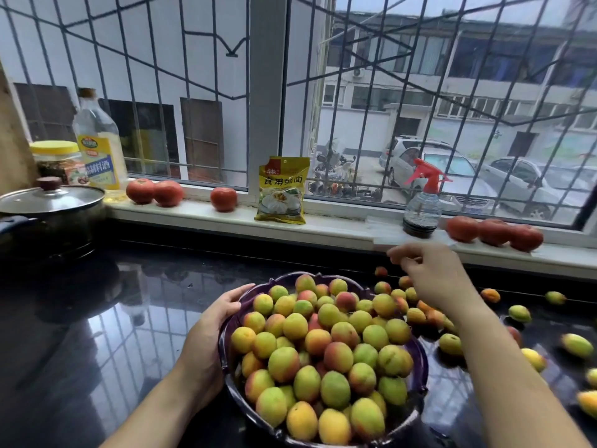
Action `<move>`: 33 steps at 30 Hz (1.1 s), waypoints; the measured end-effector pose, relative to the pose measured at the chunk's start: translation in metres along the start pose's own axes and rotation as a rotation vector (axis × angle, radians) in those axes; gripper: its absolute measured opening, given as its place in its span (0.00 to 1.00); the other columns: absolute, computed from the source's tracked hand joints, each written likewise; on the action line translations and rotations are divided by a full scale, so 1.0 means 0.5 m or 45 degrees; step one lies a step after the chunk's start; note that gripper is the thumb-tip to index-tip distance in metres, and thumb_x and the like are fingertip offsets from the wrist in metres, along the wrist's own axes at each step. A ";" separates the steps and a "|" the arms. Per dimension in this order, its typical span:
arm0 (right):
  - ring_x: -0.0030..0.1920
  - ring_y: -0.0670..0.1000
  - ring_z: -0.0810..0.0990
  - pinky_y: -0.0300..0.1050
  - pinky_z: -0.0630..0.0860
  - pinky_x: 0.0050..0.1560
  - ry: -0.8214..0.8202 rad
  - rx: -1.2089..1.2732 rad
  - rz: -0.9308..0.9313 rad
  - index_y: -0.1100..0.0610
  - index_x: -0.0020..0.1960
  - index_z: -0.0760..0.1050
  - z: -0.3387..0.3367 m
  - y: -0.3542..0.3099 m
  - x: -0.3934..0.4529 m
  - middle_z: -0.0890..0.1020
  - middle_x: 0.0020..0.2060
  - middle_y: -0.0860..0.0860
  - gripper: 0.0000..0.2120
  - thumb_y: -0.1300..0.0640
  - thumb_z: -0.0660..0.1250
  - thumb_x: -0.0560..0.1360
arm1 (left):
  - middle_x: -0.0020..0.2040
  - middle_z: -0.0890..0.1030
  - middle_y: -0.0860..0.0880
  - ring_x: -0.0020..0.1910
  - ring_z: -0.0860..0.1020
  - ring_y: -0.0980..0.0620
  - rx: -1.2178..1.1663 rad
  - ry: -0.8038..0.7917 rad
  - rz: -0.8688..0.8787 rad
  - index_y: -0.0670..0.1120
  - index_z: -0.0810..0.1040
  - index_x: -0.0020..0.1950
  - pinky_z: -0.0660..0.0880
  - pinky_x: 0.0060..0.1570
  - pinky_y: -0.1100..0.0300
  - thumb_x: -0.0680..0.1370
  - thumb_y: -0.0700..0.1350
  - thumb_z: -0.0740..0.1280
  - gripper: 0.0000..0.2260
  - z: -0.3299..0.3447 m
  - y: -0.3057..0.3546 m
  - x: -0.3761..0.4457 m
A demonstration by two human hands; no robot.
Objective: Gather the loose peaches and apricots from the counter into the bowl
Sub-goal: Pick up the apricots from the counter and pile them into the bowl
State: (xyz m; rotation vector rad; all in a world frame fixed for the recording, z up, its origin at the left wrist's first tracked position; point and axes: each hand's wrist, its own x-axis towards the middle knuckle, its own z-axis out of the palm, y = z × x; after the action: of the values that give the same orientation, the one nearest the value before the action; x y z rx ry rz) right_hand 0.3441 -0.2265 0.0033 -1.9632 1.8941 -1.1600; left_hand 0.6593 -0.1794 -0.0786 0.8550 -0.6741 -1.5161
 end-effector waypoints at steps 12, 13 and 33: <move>0.80 0.59 0.53 0.58 0.50 0.79 -0.422 -0.936 0.036 0.43 0.82 0.50 0.135 0.154 0.021 0.58 0.81 0.50 0.29 0.52 0.55 0.84 | 0.63 0.83 0.36 0.62 0.82 0.37 -0.031 -0.009 0.007 0.40 0.78 0.69 0.76 0.61 0.43 0.81 0.40 0.57 0.18 0.000 -0.003 0.004; 0.80 0.60 0.51 0.60 0.47 0.79 -0.417 -1.007 0.036 0.43 0.82 0.46 0.139 0.150 0.021 0.56 0.81 0.51 0.31 0.57 0.56 0.84 | 0.62 0.83 0.36 0.61 0.82 0.37 -0.034 -0.010 0.002 0.40 0.78 0.69 0.77 0.60 0.44 0.81 0.40 0.57 0.18 0.001 -0.002 0.002; 0.51 0.44 0.84 0.41 0.80 0.51 -0.625 0.394 -0.256 0.43 0.60 0.81 -0.017 -0.170 -0.064 0.85 0.49 0.44 0.14 0.58 0.73 0.77 | 0.63 0.83 0.35 0.66 0.79 0.34 -0.026 0.038 -0.012 0.39 0.76 0.70 0.72 0.70 0.37 0.81 0.39 0.57 0.19 0.005 0.004 -0.002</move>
State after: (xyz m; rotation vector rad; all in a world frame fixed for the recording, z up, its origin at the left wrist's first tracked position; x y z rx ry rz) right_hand 0.4079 -0.1795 0.0484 -2.0511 1.2229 -0.8440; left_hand 0.6583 -0.1788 -0.0756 0.8649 -0.6326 -1.5130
